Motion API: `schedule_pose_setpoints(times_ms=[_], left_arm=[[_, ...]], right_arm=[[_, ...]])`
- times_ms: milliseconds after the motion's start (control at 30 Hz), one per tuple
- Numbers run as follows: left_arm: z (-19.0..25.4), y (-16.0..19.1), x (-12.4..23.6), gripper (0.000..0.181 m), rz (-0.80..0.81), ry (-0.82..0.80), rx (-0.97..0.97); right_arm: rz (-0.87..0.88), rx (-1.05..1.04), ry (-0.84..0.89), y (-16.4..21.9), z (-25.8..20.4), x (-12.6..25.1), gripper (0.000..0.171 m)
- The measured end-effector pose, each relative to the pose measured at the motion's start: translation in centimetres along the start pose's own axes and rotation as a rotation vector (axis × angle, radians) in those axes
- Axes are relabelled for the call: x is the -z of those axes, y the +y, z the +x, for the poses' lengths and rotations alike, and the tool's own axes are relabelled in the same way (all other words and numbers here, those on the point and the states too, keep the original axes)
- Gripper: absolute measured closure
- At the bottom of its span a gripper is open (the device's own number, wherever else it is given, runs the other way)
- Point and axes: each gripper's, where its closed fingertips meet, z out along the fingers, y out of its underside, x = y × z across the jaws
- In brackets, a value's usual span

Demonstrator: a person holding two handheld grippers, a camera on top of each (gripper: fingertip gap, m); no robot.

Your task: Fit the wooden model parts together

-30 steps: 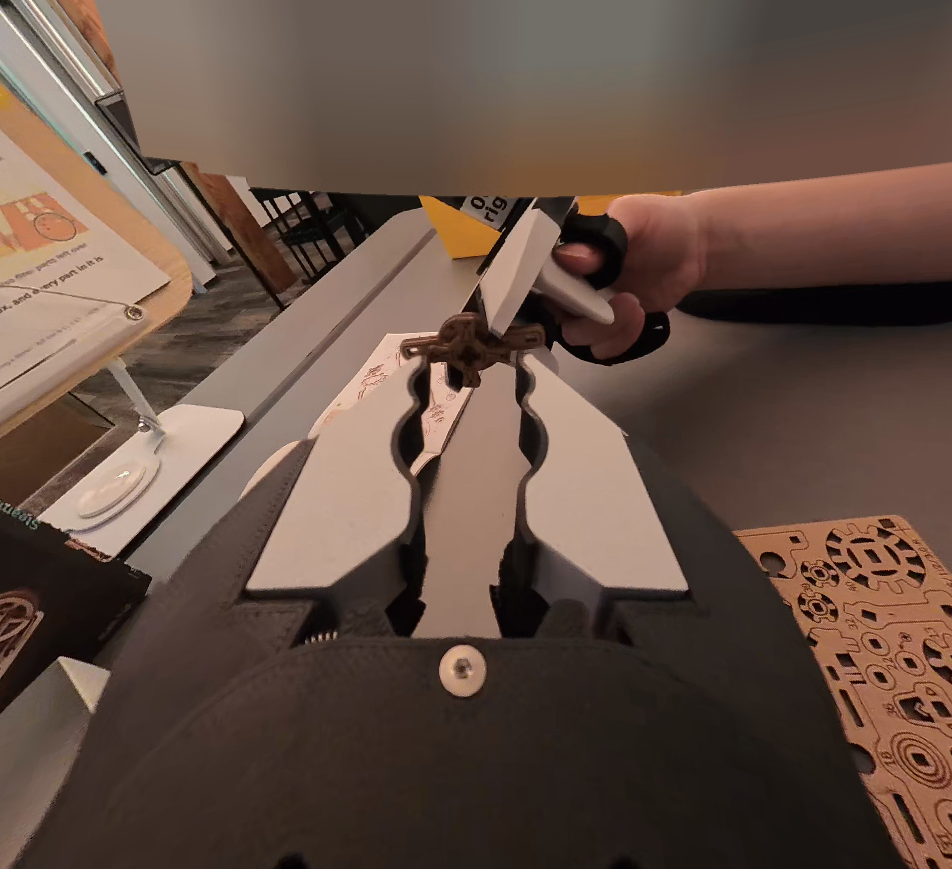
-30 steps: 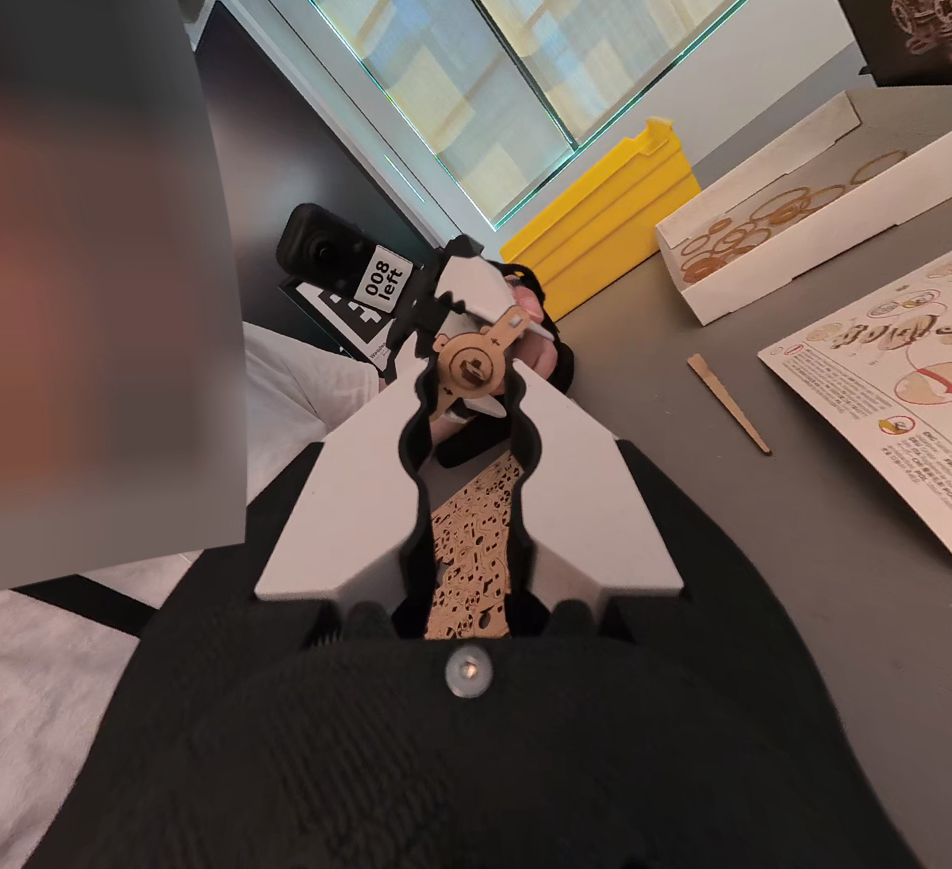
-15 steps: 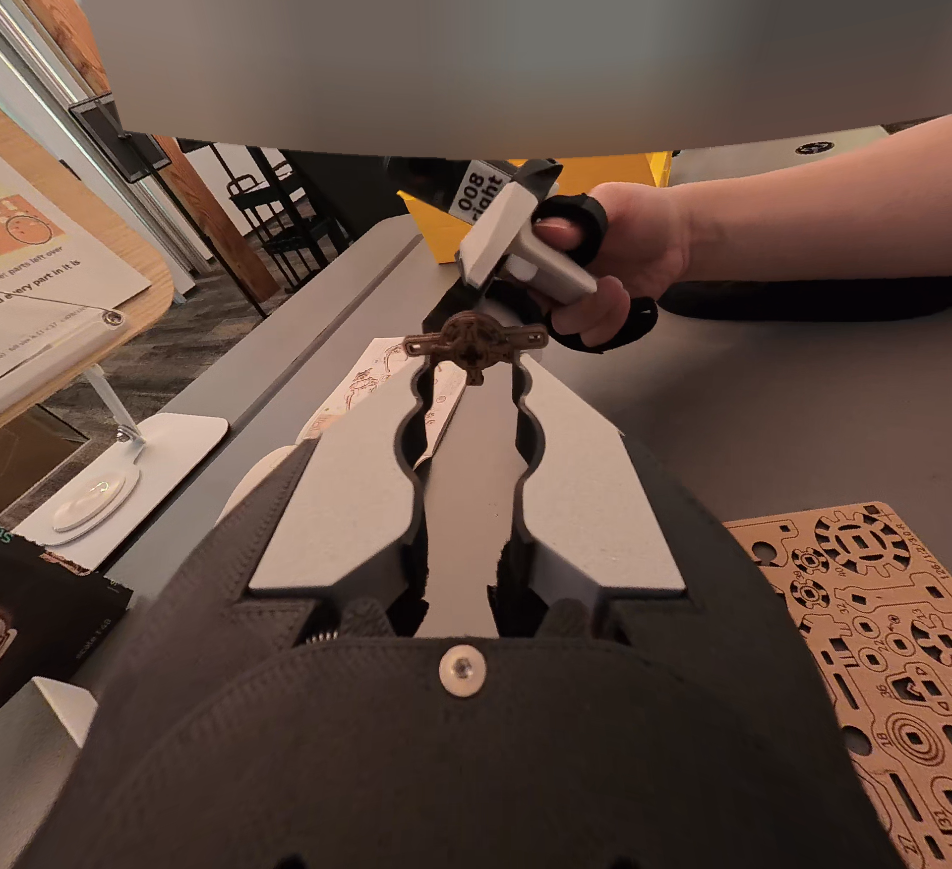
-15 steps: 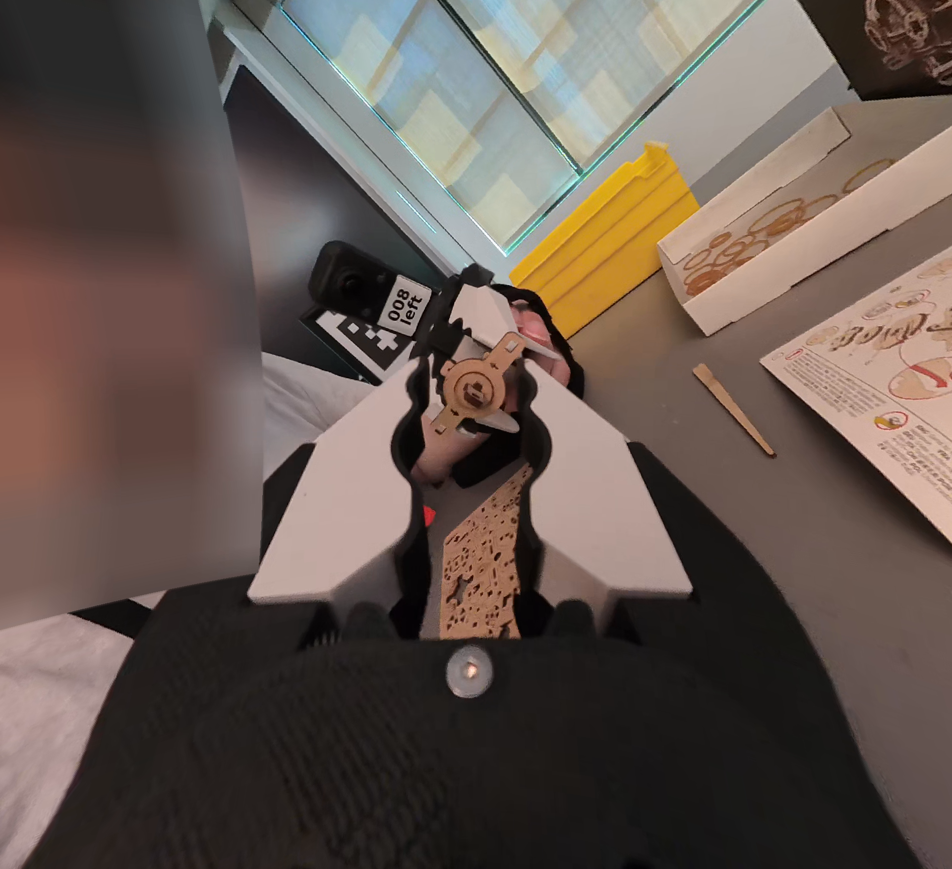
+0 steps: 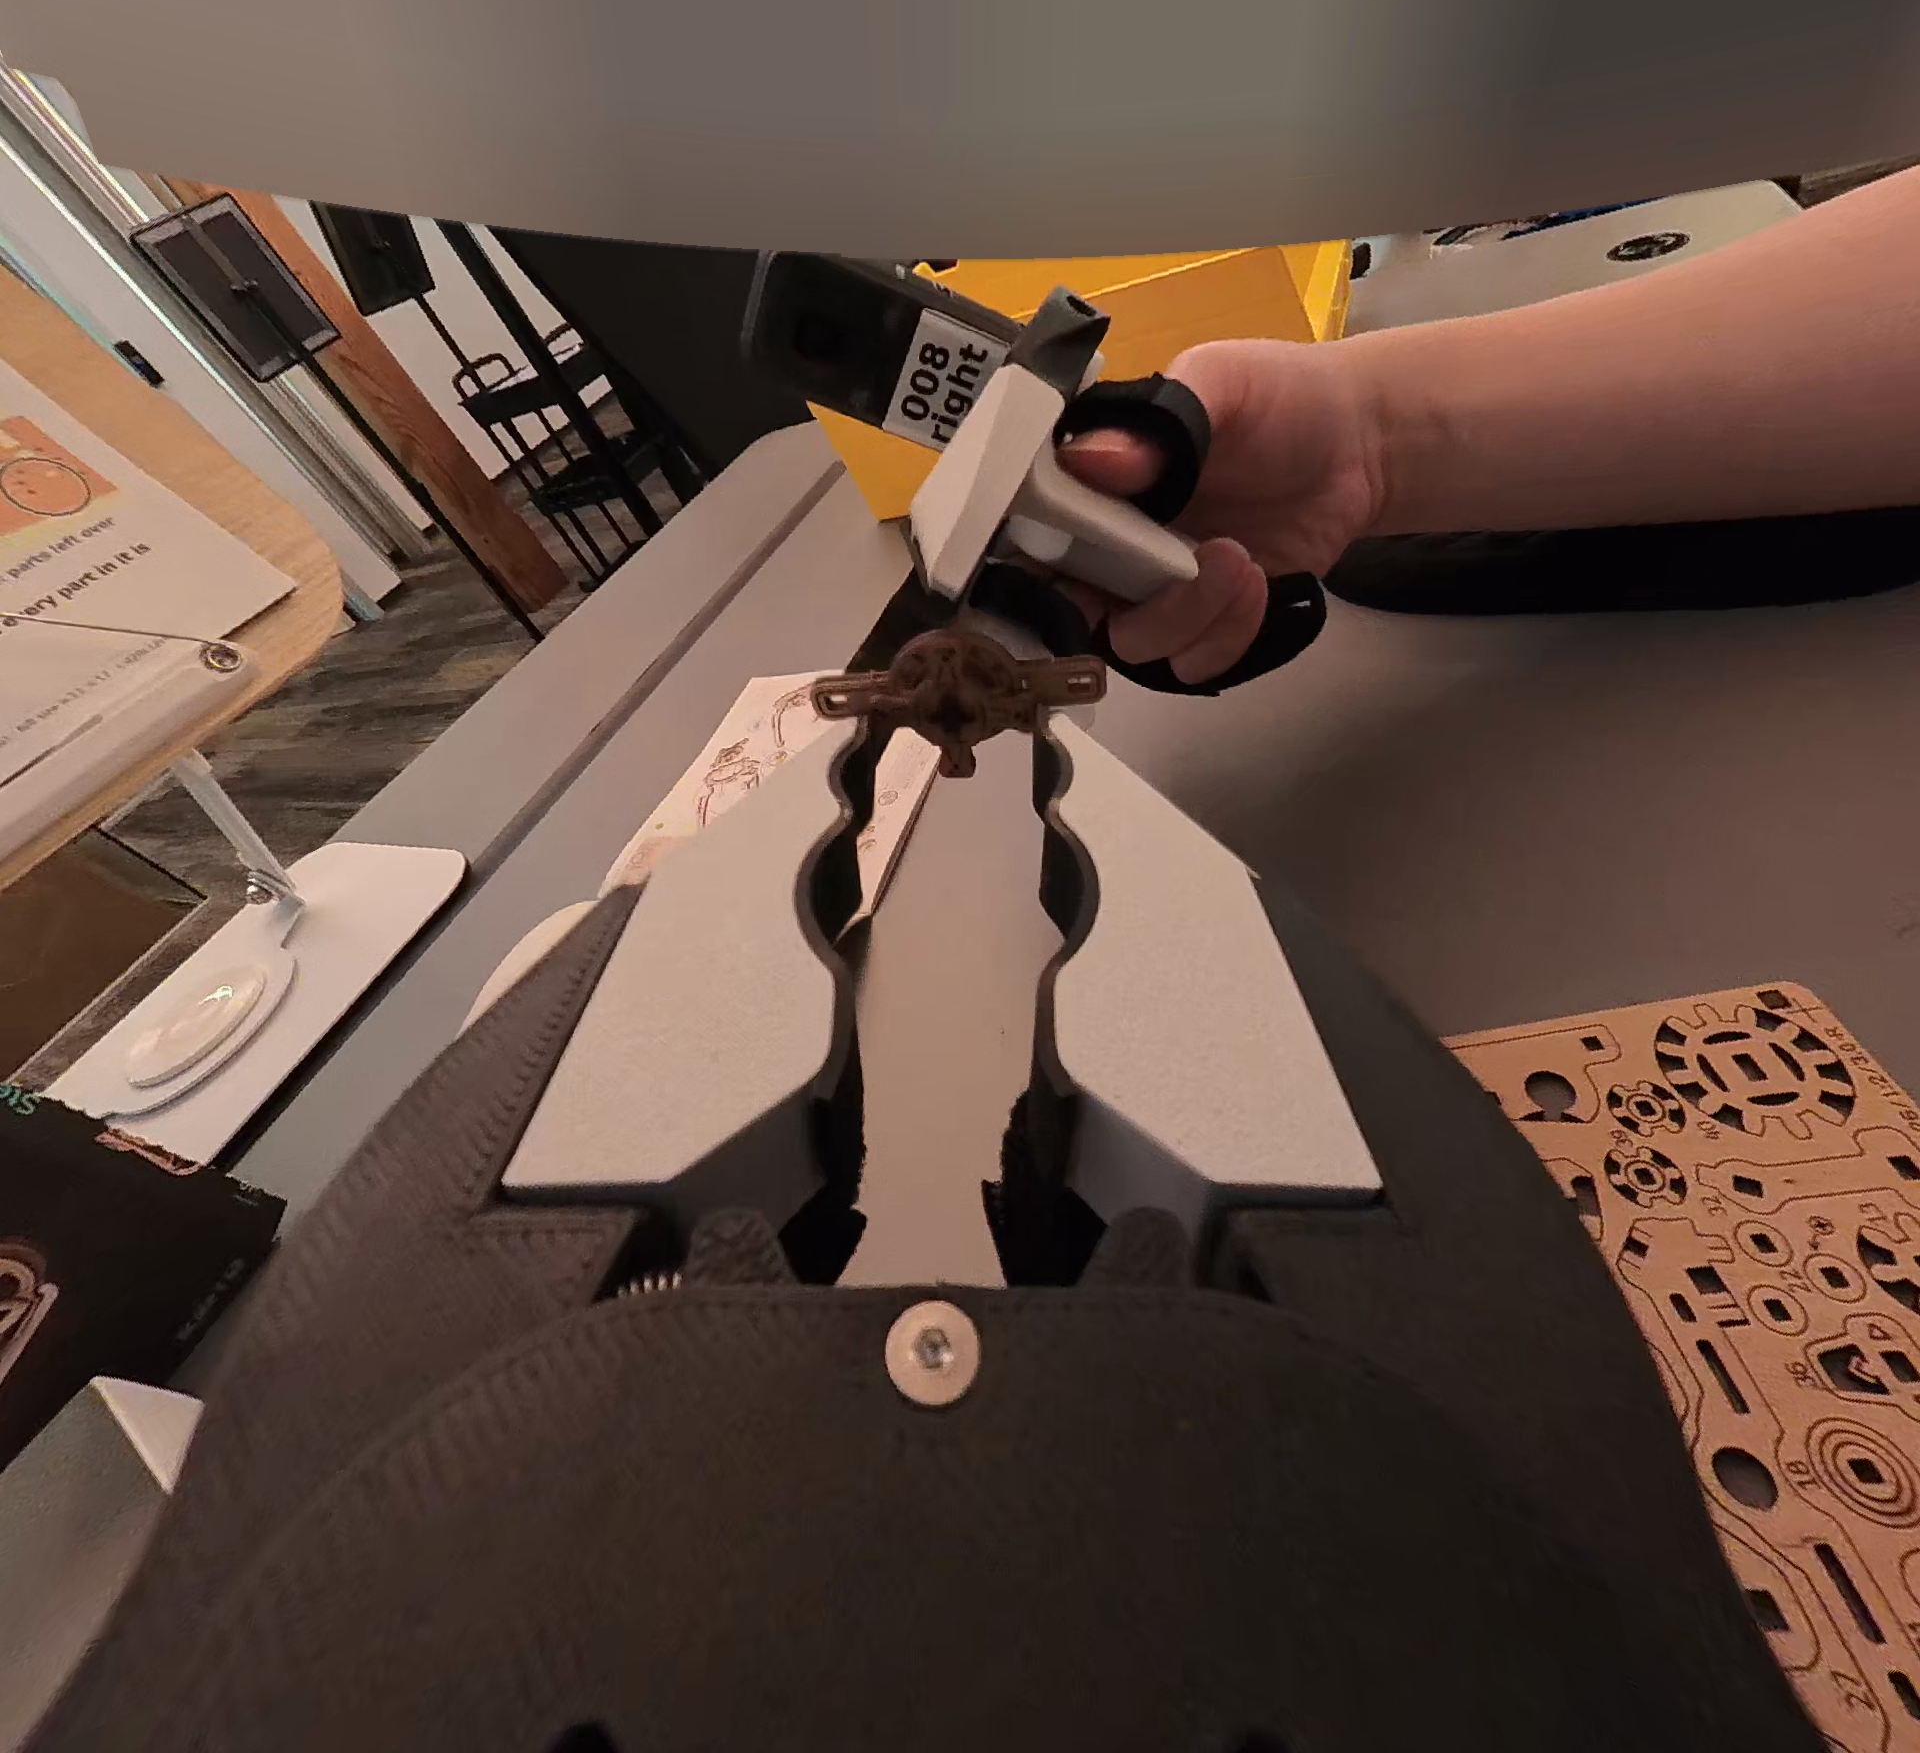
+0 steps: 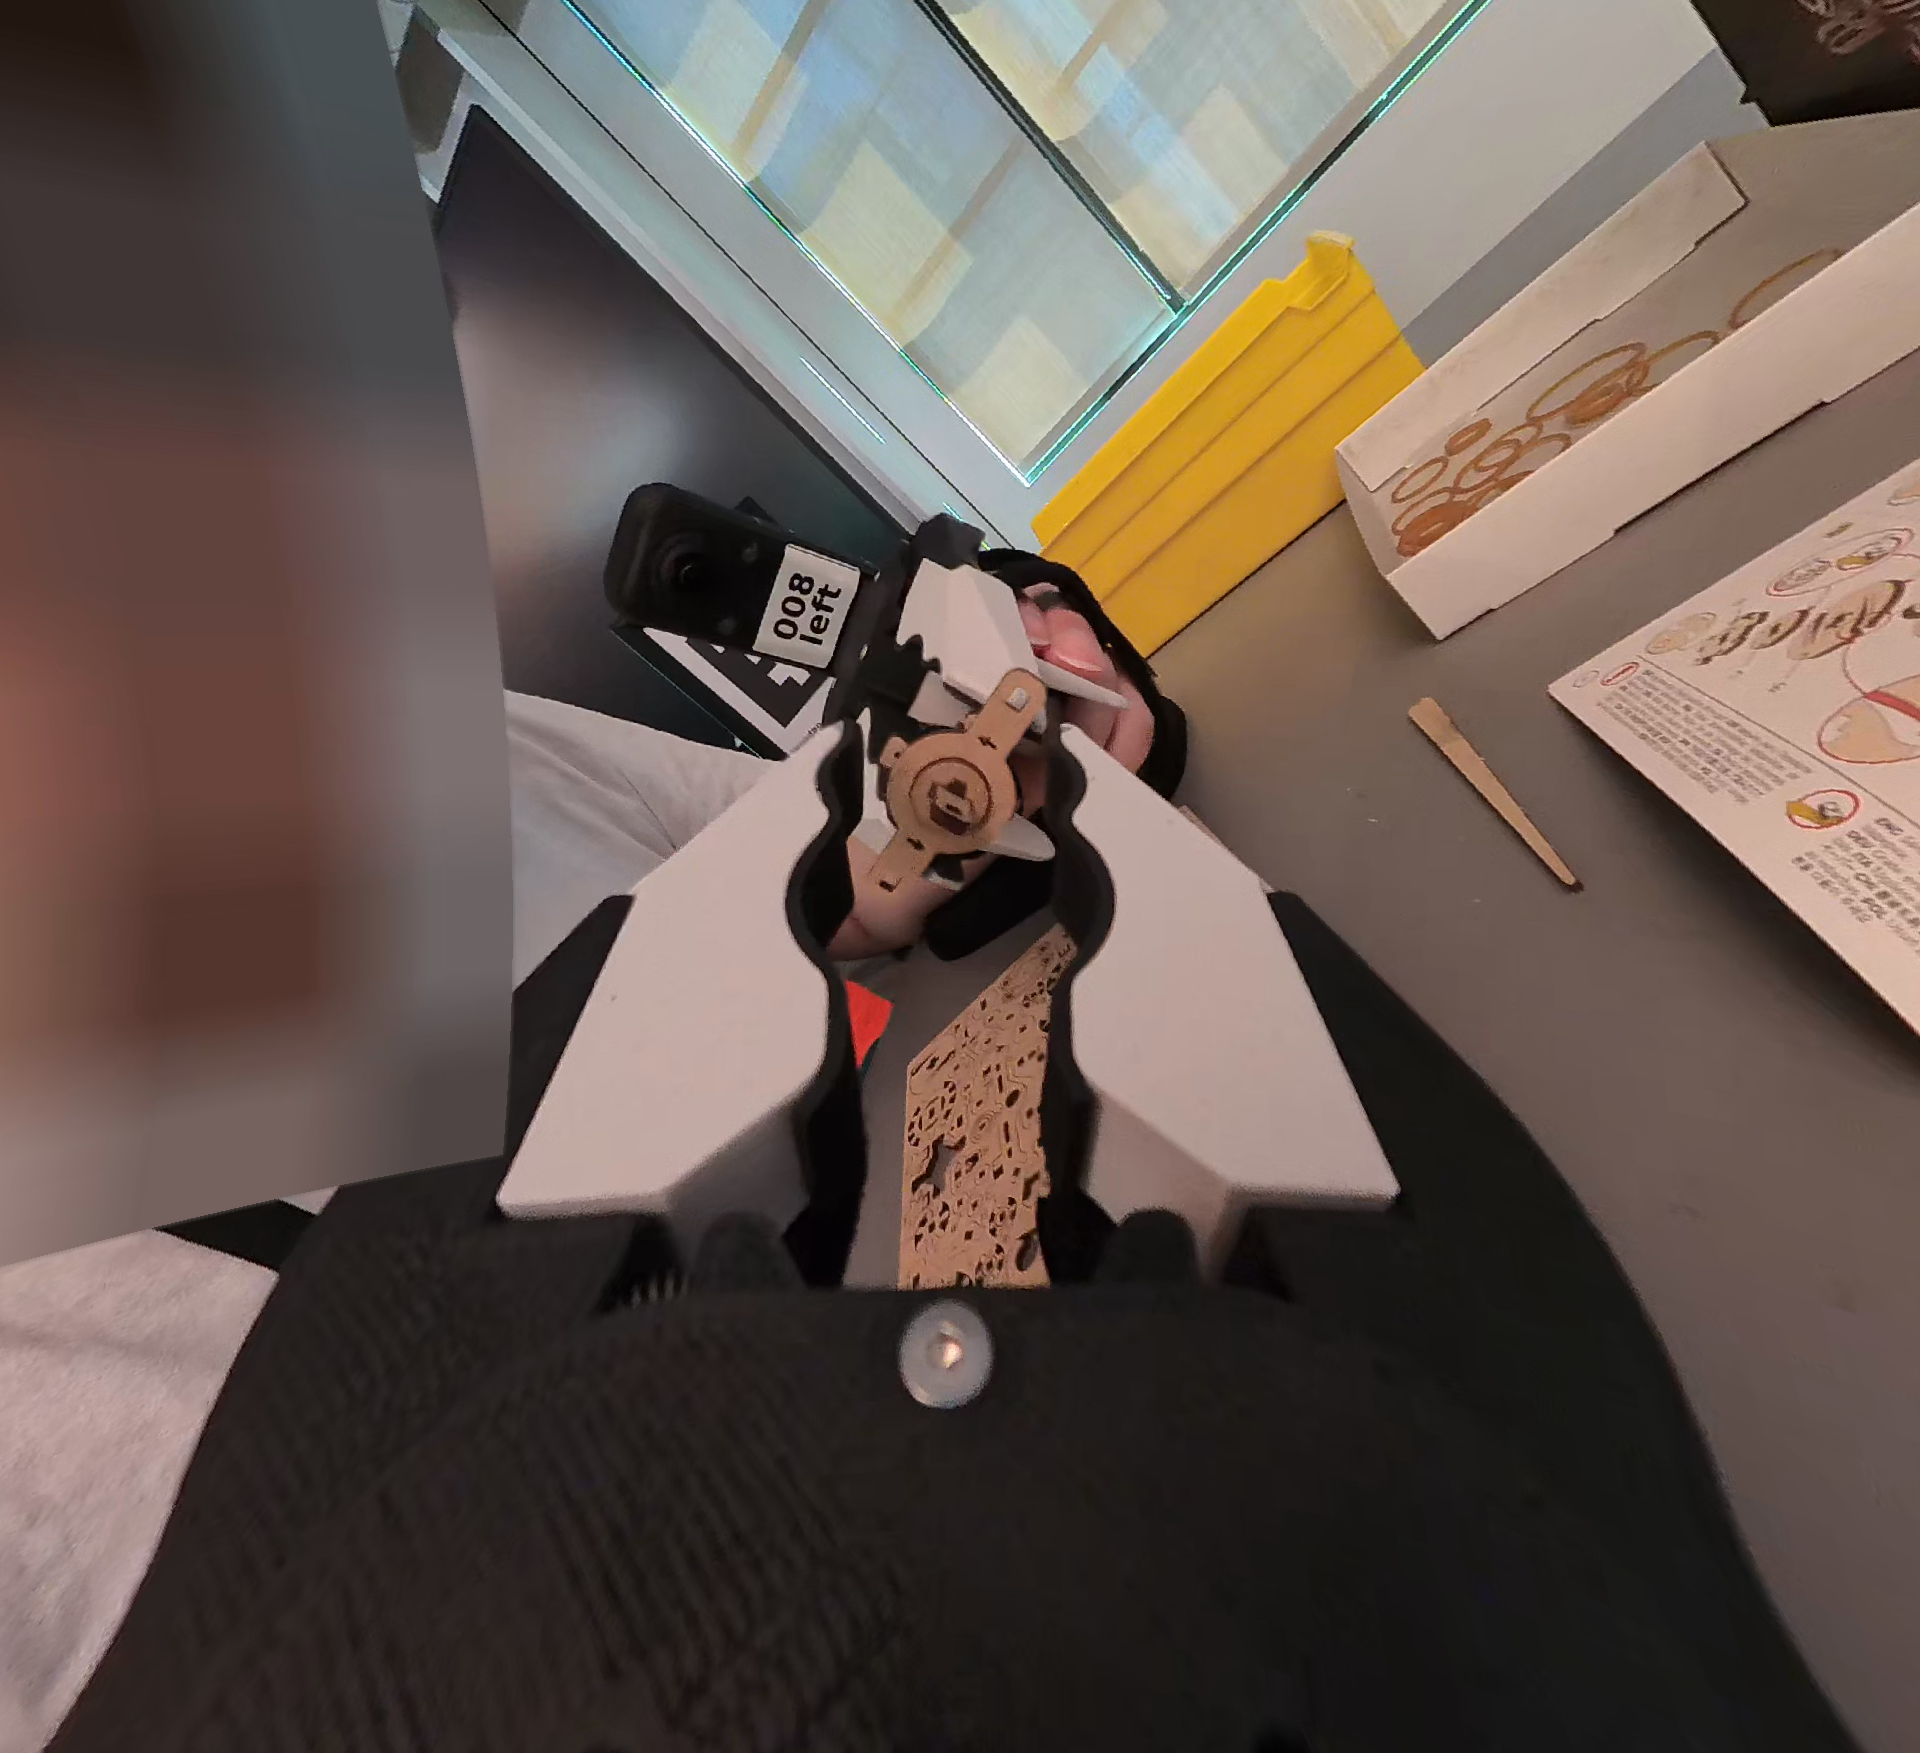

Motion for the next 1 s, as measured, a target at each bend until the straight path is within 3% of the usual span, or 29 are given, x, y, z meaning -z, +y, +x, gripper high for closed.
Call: schedule_pose_setpoints(times_ms=[33, 700, 1000], left_arm=[[0.0, 0.0, 0.0, 0.153, -0.002, -0.002, 0.002], [-0.4, -1.1, 0.2, 0.153, 0.074, 0.083, 0.286], [-0.3, -1.4, 0.3, 0.153, 0.098, 0.100, 0.298]], right_arm=[[-0.003, 0.005, 0.005, 0.0, 0.1, 0.0, 0.139], [-0.027, 0.214, 0.039, 0.0, -0.4, -0.1, 0.140], [-0.030, 0.249, 0.035, 0.0, -0.7, -0.1, 0.139]])
